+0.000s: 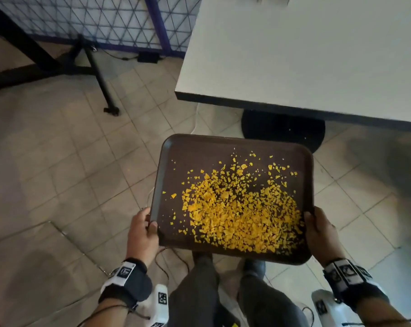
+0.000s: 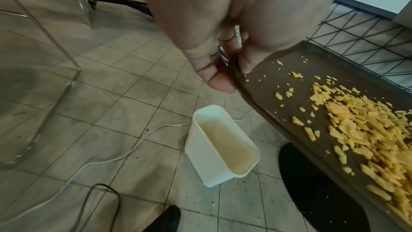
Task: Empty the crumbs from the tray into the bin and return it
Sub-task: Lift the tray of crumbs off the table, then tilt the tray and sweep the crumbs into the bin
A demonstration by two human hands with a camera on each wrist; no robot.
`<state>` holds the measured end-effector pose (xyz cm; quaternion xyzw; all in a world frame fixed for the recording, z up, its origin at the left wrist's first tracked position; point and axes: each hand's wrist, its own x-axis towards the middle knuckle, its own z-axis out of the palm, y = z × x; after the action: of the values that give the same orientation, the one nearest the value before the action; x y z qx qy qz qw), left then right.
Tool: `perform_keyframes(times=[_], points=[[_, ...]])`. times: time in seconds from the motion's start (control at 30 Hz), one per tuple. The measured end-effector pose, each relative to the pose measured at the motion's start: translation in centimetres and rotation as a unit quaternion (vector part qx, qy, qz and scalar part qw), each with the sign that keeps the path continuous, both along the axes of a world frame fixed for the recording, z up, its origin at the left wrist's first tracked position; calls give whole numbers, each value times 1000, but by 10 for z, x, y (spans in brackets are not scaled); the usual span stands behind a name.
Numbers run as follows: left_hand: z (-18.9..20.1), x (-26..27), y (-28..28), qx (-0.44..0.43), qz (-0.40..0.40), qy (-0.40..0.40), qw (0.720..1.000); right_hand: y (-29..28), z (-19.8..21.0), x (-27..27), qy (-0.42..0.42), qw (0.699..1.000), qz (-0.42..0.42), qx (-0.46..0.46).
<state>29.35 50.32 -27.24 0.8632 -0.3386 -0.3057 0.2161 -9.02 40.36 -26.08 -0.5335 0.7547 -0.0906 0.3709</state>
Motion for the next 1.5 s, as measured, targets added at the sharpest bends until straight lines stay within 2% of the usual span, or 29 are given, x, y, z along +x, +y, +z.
perform_keyframes(times=[0.23, 0.43, 0.57, 0.67, 0.77, 0.83, 0.93, 1.07, 1.17, 1.2, 1.23, 1.3, 1.5], points=[[-95, 20, -50, -51, -18, -38, 998, -41, -99, 13, -34, 996, -13, -83], [-145, 28, -70, -100, -40, -78, 991, -56, -153, 26, -90, 985, -90, -116], [-157, 26, -71, -129, -38, -77, 988, -55, -163, 28, -125, 971, -141, -145], [-150, 21, -77, -98, -48, -70, 992, -50, -151, 28, -136, 964, -167, -154], [-137, 8, -88, -109, -101, -136, 979, -47, -142, 32, -148, 956, -186, -171], [-126, -18, -94, -171, -194, -209, 943, -48, -140, 39, -148, 950, -204, -183], [-114, -85, -99, -249, -382, -206, 866, -50, -143, 51, -155, 941, -235, -187], [-127, -161, -97, -209, -582, -217, 756, -54, -143, 64, -173, 931, -249, -203], [-146, -180, -99, -162, -659, -243, 693, -56, -146, 66, -195, 922, -259, -212], [-151, -178, -99, -152, -669, -253, 682, -56, -149, 65, -199, 920, -260, -215], [-155, -173, -99, -146, -671, -260, 678, -56, -153, 63, -199, 920, -262, -214], [-164, -152, -99, -123, -660, -270, 690, -59, -163, 60, -211, 918, -271, -200], [-181, -70, -114, -25, -597, -253, 761, -64, -173, 47, -218, 918, -284, -168]])
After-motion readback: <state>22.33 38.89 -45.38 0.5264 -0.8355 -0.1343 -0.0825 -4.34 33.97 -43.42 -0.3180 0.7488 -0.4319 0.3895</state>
